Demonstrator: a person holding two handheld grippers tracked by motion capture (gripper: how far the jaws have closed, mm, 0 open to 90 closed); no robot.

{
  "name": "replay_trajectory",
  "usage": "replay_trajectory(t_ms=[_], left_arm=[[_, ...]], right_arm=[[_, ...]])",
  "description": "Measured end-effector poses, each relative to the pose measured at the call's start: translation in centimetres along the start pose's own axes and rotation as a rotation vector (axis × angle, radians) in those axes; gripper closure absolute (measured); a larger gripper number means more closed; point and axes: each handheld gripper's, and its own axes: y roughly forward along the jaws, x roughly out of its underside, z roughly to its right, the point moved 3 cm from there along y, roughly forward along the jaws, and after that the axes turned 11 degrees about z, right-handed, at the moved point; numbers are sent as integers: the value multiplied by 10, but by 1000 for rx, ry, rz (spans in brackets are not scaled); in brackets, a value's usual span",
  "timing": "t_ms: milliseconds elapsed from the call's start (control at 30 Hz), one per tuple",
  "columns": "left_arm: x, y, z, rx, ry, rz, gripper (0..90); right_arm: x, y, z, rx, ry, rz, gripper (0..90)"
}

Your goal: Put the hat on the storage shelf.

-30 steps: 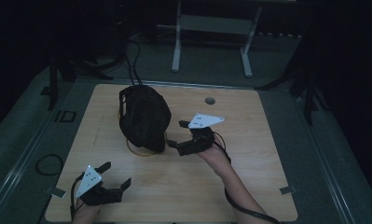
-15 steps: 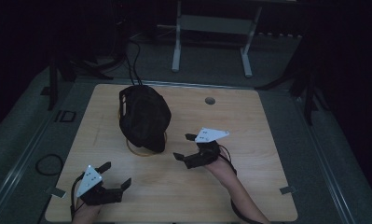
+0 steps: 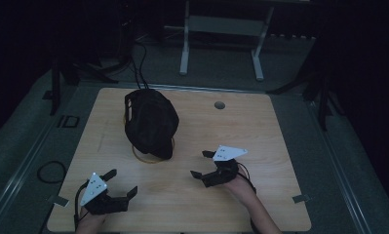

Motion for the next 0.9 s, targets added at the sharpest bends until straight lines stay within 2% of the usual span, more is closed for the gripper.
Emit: replay_trajectory(t_ms=[233,467,667,900], left_arm=[[0,0,-1,-2,-1,-1,22],[0,0,-1,-1,-2,-2,22],[0,0,0,-1,-4,-3,22],[0,0,0,-2,-1,-5,22]], right_arm=[[15,-9,-1,-1,-10,-7,141],[28,-27,1,17,-5,-11,141],[46,-47,5,44,9,-46,142],[54,-62,13,84,14,-48,143]])
